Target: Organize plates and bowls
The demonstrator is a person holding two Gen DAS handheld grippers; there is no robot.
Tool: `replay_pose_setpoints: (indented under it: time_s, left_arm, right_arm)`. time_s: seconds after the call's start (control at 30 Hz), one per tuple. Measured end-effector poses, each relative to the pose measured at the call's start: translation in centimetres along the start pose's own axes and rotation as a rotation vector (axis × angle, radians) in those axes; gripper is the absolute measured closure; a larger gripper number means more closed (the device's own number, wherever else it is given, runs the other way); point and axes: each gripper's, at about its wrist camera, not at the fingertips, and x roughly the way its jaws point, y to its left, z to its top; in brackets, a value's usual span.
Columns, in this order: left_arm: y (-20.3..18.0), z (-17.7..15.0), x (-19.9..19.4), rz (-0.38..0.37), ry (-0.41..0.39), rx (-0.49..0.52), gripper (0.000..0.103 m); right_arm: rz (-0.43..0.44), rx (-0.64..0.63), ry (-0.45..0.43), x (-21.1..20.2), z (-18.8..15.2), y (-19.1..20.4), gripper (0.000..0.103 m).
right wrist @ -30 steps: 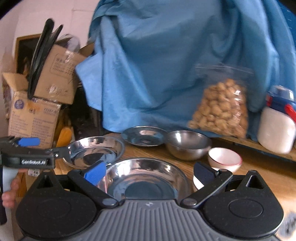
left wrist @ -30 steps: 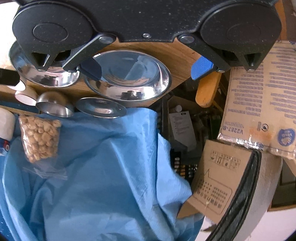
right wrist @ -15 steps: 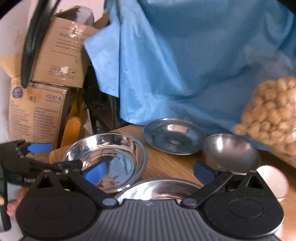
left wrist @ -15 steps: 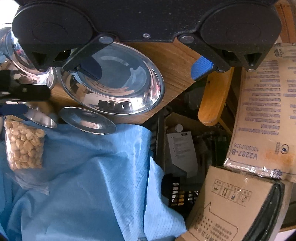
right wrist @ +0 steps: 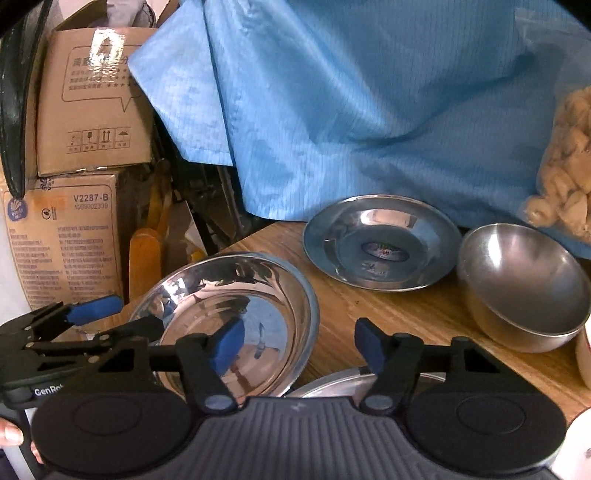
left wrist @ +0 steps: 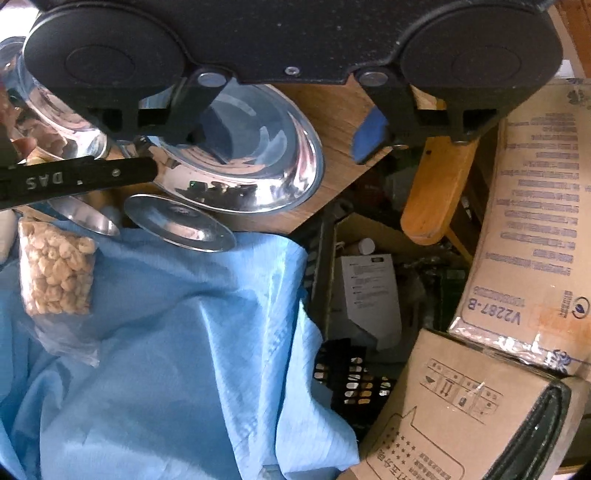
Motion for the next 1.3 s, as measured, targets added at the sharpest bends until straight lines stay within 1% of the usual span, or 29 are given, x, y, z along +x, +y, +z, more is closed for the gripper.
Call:
replay_pose_setpoints:
  time_s: [0.03, 0.07, 0.13, 0.2, 0.27, 0.33, 0.37, 0.4, 0.43, 0.47, 0.6, 0.7, 0.77, 0.9, 1.03, 1.17, 1.3]
  left_arm:
    - [0.0, 0.0, 0.1, -0.010, 0.006, -0.006, 0.051]
    - [0.1, 0.0, 0.2, -0.020, 0.014, -0.015, 0.056]
    - [0.3, -0.1, 0.5, -0.020, 0.025, -0.029, 0.058]
    - [0.4, -0.3, 0.5, -0.019, 0.035, -0.041, 0.063]
    - [0.5, -0.4, 0.7, -0.014, 0.044, -0.043, 0.066]
    - [0.8, -0.6, 0.8, -0.004, 0.052, -0.048, 0.071]
    - [1.0, -0.7, 0.8, -0.011, 0.049, -0.056, 0.072]
    - [1.2, -0.7, 0.8, -0.015, 0.050, -0.064, 0.073]
    - [1.3, -0.6, 0.8, -0.017, 0.051, -0.067, 0.079]
    - [1.3, -0.5, 0.8, -0.016, 0.049, -0.067, 0.082]
    - [1.2, -0.4, 0.7, 0.011, 0.056, -0.071, 0.084]
    - [1.3, -0.2, 0.2, 0.036, 0.045, -0.076, 0.087]
    - [1.2, 0.1, -0.3, 0.037, 0.030, -0.087, 0.088]
    - [0.0, 1.0, -1.8, 0.021, -0.026, -0.075, 0.088]
    - [-2.4, 1.5, -2.9, -0.005, -0.065, -0.042, 0.088]
    - [-4.7, 1.7, -2.8, -0.050, -0.064, -0.029, 0.088]
    - [-7.0, 1.5, -2.3, -0.088, -0.033, -0.005, 0.088]
  right_arm:
    - [0.002, 0.005, 0.006, 0.2, 0.1, 0.0, 0.036]
    - [0.006, 0.010, 0.013, 0.4, 0.1, -0.1, 0.037]
    - [0.013, 0.020, 0.032, 0.8, 0.0, -0.3, 0.039]
    - [0.017, 0.023, 0.054, 1.2, 0.1, -0.2, 0.045]
    - [0.017, 0.018, 0.066, 1.5, 0.0, -0.2, 0.049]
    - [0.016, 0.021, 0.065, 1.7, 0.0, -0.3, 0.057]
    - [0.022, 0.026, 0.066, 1.7, 0.0, -0.4, 0.064]
    - [0.027, 0.030, 0.070, 1.8, 0.0, -0.5, 0.067]
    - [0.031, 0.034, 0.072, 1.9, -0.1, -0.6, 0.070]
    - [0.033, 0.039, 0.075, 2.1, -0.1, -0.6, 0.076]
    - [0.038, 0.055, 0.062, 2.1, 0.0, -0.7, 0.089]
    - [0.045, 0.051, 0.034, 1.5, -0.1, -0.3, 0.091]
    - [0.058, 0.056, 0.015, 1.0, 0.1, -0.2, 0.091]
    - [0.083, 0.094, -0.038, -1.0, 0.7, -0.7, 0.092]
    - [0.088, 0.136, -0.089, -3.7, 0.8, -1.8, 0.092]
    - [0.060, 0.156, -0.123, -6.2, 0.3, -3.3, 0.092]
    - [0.026, 0.182, -0.145, -8.3, -0.8, -4.9, 0.092]
